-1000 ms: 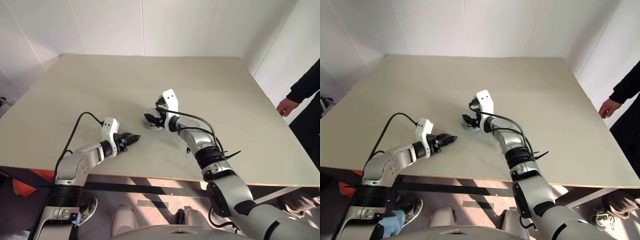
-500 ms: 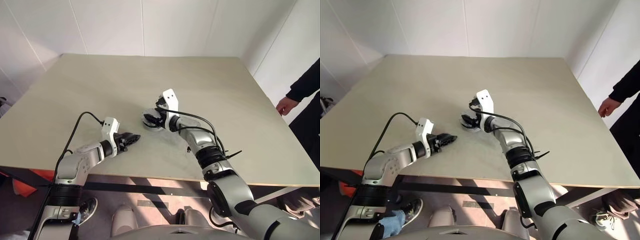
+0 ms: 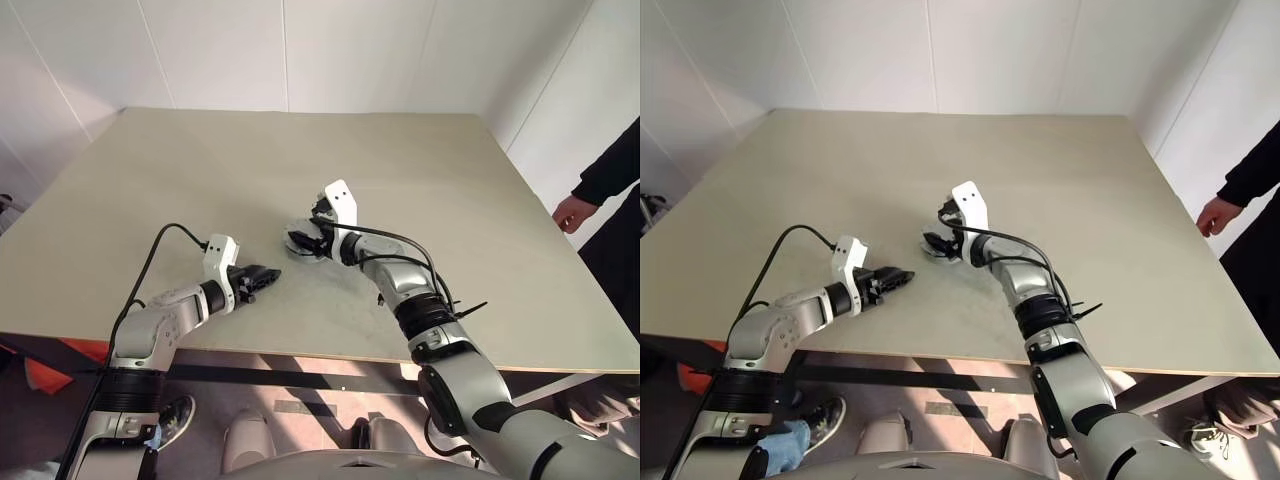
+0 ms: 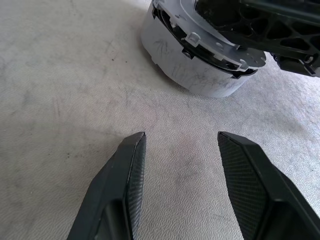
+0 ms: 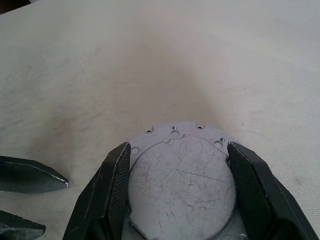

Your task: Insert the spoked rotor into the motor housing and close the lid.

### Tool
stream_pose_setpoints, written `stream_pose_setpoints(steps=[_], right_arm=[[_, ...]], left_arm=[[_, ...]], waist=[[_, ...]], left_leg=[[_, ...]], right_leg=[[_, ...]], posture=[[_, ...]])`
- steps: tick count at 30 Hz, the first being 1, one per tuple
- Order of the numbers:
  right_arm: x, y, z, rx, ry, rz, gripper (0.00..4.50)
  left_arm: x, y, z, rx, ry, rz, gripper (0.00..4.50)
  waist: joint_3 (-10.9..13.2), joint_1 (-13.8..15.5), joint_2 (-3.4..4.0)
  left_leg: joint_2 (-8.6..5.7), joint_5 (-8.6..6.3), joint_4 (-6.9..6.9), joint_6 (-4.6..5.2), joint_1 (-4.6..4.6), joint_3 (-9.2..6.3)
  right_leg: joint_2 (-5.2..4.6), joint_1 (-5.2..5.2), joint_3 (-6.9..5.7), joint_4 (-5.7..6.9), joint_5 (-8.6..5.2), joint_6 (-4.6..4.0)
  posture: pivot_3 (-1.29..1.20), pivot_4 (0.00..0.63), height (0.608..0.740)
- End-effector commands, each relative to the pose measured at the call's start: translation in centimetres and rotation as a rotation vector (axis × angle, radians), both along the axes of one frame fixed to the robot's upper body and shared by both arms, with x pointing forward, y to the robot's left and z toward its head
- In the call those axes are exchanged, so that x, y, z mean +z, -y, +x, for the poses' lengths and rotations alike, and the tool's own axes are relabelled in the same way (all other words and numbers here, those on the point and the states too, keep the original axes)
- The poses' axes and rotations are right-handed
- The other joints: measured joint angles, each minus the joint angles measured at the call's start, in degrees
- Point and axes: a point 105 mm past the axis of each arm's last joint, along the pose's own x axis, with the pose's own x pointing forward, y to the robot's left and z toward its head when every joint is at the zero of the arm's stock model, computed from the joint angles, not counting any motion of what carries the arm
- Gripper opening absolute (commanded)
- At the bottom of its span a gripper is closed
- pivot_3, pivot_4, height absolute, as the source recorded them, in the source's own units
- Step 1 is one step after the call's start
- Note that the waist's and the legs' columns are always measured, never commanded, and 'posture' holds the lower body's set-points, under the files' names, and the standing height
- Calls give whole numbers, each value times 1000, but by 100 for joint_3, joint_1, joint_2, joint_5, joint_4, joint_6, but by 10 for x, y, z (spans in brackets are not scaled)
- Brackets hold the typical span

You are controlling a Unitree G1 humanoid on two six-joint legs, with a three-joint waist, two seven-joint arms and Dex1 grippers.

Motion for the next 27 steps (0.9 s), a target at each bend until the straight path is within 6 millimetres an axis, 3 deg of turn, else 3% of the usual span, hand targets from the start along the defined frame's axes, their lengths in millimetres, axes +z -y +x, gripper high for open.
stream_pose_setpoints(steps=[1,27], right_arm=[[8,-3,-1,21,33,1,2963],[-11,5,2,17,28,-64,2963]], left_arm=[[-4,1,0,-4,-15,17,2424],[-5,1,-2,-1,-18,17,2424]], waist=[[0,0,0],[-2,-6,-1]], left_leg=[[0,0,0,0,0,0],[0,0,2,0,7,0]], right_leg=[[0,0,0,0,0,0],[0,6,0,0,0,0]], posture=[[0,0,740],[0,0,740]])
